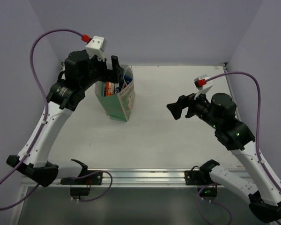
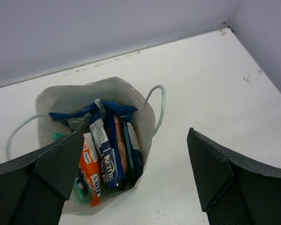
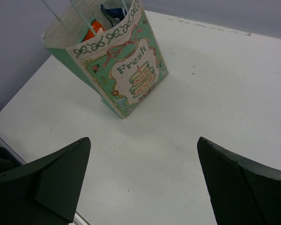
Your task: Take the snacks out of the paper bag
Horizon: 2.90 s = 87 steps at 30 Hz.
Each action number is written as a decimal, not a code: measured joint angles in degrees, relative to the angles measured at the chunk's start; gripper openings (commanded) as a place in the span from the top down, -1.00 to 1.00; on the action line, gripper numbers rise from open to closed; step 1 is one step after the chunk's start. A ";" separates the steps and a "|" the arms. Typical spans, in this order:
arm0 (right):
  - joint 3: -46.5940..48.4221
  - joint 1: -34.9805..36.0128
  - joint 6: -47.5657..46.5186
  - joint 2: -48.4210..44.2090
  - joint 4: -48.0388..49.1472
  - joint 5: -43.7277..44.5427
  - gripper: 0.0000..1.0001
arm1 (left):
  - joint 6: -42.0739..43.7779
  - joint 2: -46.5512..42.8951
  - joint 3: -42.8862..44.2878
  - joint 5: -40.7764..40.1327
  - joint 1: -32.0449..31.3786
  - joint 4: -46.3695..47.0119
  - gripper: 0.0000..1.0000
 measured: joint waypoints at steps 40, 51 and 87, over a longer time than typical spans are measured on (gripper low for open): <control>7.91 0.04 -0.92 1.81 0.20 -6.14 -0.98 | 3.45 3.80 -24.35 -4.26 13.92 16.87 1.00; 31.87 10.54 -4.35 24.92 0.11 -5.53 -0.93 | 19.65 1.49 -17.44 4.96 13.53 13.00 1.00; 26.45 16.11 15.43 41.79 6.78 7.41 -0.53 | 17.33 3.48 -17.38 -16.61 4.24 10.78 1.00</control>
